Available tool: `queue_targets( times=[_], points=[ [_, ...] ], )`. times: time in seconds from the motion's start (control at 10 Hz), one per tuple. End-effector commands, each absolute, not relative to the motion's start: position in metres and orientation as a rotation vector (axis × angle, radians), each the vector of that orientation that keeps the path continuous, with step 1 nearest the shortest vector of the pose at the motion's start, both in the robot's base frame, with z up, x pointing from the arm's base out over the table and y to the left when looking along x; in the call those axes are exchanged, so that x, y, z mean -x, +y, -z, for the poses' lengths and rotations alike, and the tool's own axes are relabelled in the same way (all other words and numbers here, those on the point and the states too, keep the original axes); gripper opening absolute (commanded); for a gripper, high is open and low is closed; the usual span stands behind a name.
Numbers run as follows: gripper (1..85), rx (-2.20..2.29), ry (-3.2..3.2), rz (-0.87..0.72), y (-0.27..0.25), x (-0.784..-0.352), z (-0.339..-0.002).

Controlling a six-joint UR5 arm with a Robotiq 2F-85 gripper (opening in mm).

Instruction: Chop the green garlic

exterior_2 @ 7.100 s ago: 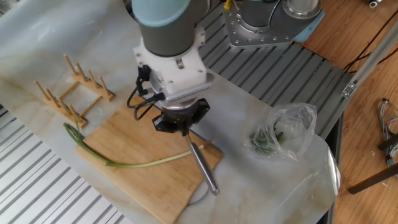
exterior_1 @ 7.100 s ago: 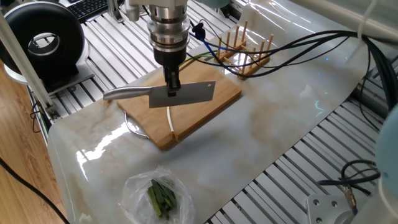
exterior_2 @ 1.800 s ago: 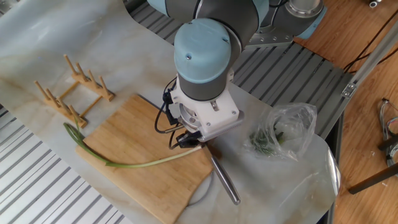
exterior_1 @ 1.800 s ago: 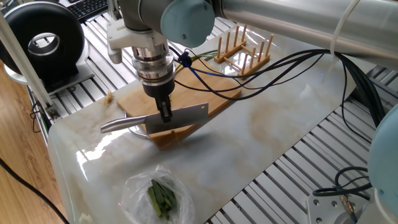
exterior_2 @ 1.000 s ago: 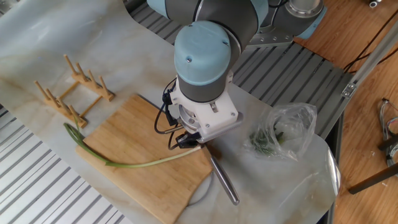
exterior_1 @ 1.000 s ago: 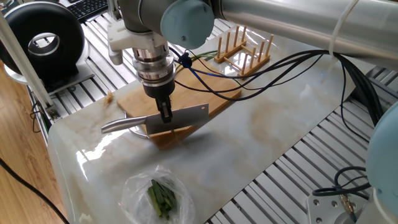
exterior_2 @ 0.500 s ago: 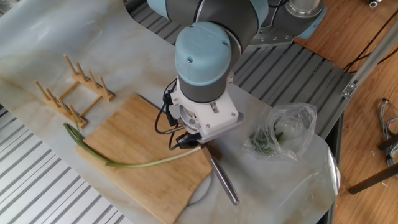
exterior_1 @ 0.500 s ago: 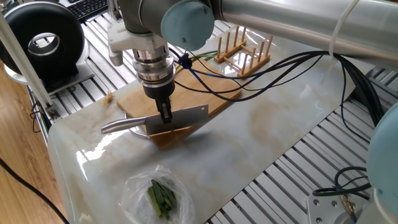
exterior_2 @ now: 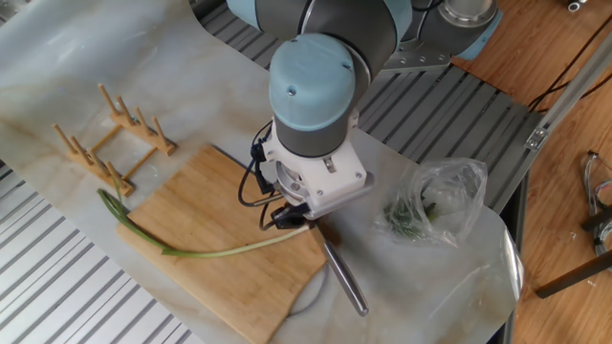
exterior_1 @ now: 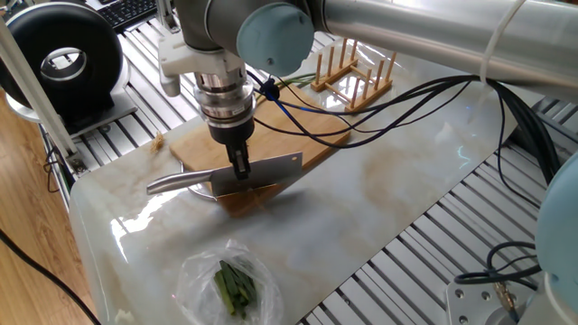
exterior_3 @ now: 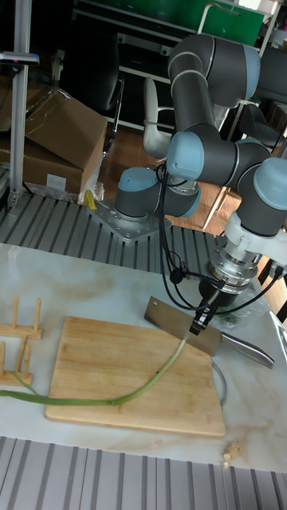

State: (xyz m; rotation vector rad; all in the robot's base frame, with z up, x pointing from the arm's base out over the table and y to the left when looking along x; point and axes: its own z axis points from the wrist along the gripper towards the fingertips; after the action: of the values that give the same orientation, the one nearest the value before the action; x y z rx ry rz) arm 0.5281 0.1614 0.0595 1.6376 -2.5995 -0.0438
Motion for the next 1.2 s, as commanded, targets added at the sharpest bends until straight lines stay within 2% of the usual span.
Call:
queue_targets(
  times=[0.0, 0.2, 0.5, 0.9, 1.1],
  points=[
    [1.3, -1.646, -2.603, 0.051, 0.161, -0.529, -0.063],
    [1.3, -1.654, -2.582, 0.013, 0.153, -0.531, -0.070],
    [1.3, -1.658, -2.613, 0.046, 0.158, -0.534, -0.050],
    [1.3, -1.629, -2.573, -0.025, 0.148, -0.535, -0.080],
    [1.3, -1.614, -2.596, 0.010, 0.155, -0.535, -0.071]
  ],
)
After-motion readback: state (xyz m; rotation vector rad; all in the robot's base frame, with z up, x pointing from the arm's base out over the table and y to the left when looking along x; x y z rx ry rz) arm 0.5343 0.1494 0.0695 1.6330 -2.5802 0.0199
